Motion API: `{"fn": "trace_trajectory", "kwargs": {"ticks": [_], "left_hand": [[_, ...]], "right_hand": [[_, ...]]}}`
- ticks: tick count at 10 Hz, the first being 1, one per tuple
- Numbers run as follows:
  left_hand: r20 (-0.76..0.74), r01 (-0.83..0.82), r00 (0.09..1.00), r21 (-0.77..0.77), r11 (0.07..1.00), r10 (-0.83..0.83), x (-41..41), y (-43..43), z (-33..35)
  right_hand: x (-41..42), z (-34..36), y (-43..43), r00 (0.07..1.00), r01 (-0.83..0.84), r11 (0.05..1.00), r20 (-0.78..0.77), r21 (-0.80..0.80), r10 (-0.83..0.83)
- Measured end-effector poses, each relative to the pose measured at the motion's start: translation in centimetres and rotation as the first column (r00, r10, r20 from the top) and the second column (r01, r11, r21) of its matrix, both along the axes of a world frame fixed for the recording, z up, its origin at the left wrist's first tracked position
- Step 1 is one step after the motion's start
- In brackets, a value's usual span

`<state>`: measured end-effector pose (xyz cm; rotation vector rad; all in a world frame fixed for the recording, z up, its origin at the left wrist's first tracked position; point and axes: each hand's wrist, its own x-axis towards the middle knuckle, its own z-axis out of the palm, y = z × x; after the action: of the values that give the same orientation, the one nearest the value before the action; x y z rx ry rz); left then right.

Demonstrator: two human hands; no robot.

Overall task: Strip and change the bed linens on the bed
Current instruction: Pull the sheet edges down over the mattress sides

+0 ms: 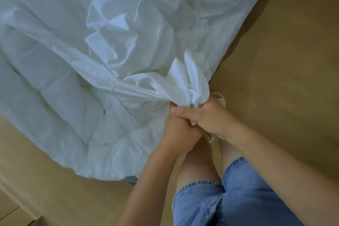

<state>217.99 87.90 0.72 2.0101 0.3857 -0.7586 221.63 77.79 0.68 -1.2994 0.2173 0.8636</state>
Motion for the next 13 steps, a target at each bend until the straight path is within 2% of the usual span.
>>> {"fn": "trace_trajectory", "kwargs": {"ticks": [1,2,3,4,5,6,7,8,9,10,11,12,13], "left_hand": [[0.006,0.085,0.996,-0.066,0.994,-0.085,0.4,1.5,0.9],[-0.053,0.103,0.993,-0.101,0.989,-0.109,0.9,2.5,1.3],[-0.088,0.042,0.995,-0.149,0.988,-0.056,1.4,3.7,1.1],[-0.12,-0.006,0.992,-0.268,0.963,-0.027,1.8,4.5,1.0],[-0.099,-0.014,0.995,-0.282,0.959,-0.015,1.7,4.7,0.6],[0.013,-0.131,0.991,-0.198,0.971,0.136,0.5,3.7,-0.6],[0.142,-0.274,0.955,0.089,0.957,0.261,-1.3,2.9,-2.7],[0.225,0.145,0.94,0.414,0.899,-0.256,-2.1,2.6,-5.4],[0.137,0.463,0.77,0.55,0.695,-0.623,0.0,1.6,-8.3],[-0.262,0.768,0.531,0.551,0.328,-0.806,2.3,-0.2,-11.4],[-0.524,0.864,0.348,0.501,0.049,-0.777,2.9,-1.5,-14.5],[-0.636,0.882,0.358,0.472,0.022,-0.684,2.7,-2.3,-16.1],[-0.612,0.893,0.44,0.373,0.25,-0.657,2.5,-2.3,-15.7]], "right_hand": [[0.6,-1.6,0.1,0.999,0.032,0.997,0.015,0.065,-0.033],[1.0,-2.4,-0.3,0.999,0.015,0.992,-0.03,0.125,-0.012],[0.9,-3.1,-0.9,0.995,0.024,0.972,-0.098,0.235,-0.001],[0.8,-3.8,-1.3,0.982,0.046,0.948,-0.189,0.316,0.015],[1.0,-4.3,-1.4,0.982,0.033,0.939,-0.187,0.343,0.034],[2.1,-4.9,-1.8,0.995,-0.016,0.993,-0.095,0.117,0.027],[3.9,-6.2,-3.1,0.974,-0.06,0.933,0.183,-0.354,0.132],[4.9,-7.8,-4.0,0.915,-0.188,0.861,0.233,-0.473,0.328],[5.8,-9.0,-4.2,0.888,-0.26,0.829,0.216,-0.495,0.407],[6.6,-10.2,-4.4,0.862,-0.274,0.807,0.239,-0.522,0.447],[7.0,-11.4,-4.4,0.811,-0.295,0.765,0.273,-0.573,0.518],[7.6,-12.5,-4.3,0.761,-0.323,0.711,0.274,-0.625,0.587],[7.8,-12.9,-4.1,0.712,-0.357,0.664,0.27,-0.657,0.649]]}}
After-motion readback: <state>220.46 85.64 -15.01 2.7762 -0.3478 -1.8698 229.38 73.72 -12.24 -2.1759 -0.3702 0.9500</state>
